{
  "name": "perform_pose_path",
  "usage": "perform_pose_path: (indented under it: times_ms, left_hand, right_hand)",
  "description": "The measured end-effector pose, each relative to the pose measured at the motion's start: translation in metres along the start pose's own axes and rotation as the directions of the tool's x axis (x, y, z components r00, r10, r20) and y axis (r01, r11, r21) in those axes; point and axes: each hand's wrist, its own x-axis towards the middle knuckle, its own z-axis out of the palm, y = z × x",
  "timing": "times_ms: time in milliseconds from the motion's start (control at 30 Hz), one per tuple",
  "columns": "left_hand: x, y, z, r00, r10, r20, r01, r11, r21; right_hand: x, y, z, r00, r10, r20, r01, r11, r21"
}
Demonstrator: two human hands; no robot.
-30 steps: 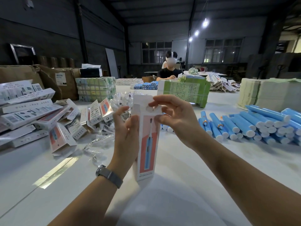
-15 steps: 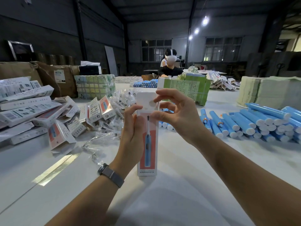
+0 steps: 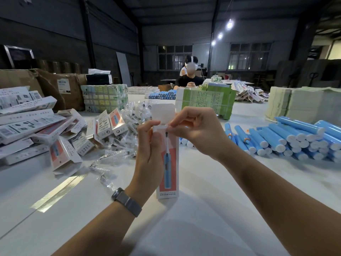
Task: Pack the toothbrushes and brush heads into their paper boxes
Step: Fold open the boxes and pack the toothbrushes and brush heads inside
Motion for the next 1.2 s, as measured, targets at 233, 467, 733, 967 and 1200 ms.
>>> perform_pose_path:
  times_ms: [233, 467, 733, 967, 1200]
  left_hand:
    - [0.0004, 0.0033, -0.0014, 0.999, -0.02, 0.042, 0.022, 0.999, -0.044]
    - [-0.0014, 0.0074, 0.0003, 0.999, -0.015, 0.045, 0.017, 0.999, -0.035]
    - [0.0014, -0.0008, -0.0013, 0.999, 0.0, 0.047, 0.002, 0.999, -0.044]
    - [0.0012, -0.0015, -0.0029, 0.997, 0.01, 0.072, -0.006, 0.999, -0.047]
    - [0.0009, -0.0004, -0.0043, 0.999, 0.0, 0.054, 0.001, 1.0, -0.017]
  right_hand:
    - [0.0025, -0.0048, 0.0039, 1.0, 0.011, -0.022, -0.009, 0.998, 0.056]
    - [0.0012, -0.0073, 0.0037, 0.998, 0.061, -0.033, -0.058, 0.995, 0.084]
    - [0.0019, -0.0092, 0.0049, 0.999, 0.027, -0.021, -0.026, 0.998, 0.052]
    - [0.0026, -0.0036, -0.0002, 0.996, 0.078, 0.037, -0.077, 0.996, -0.037]
    - [0.002, -0.0062, 0.0045, 1.0, 0.017, 0.017, -0.014, 0.985, -0.171]
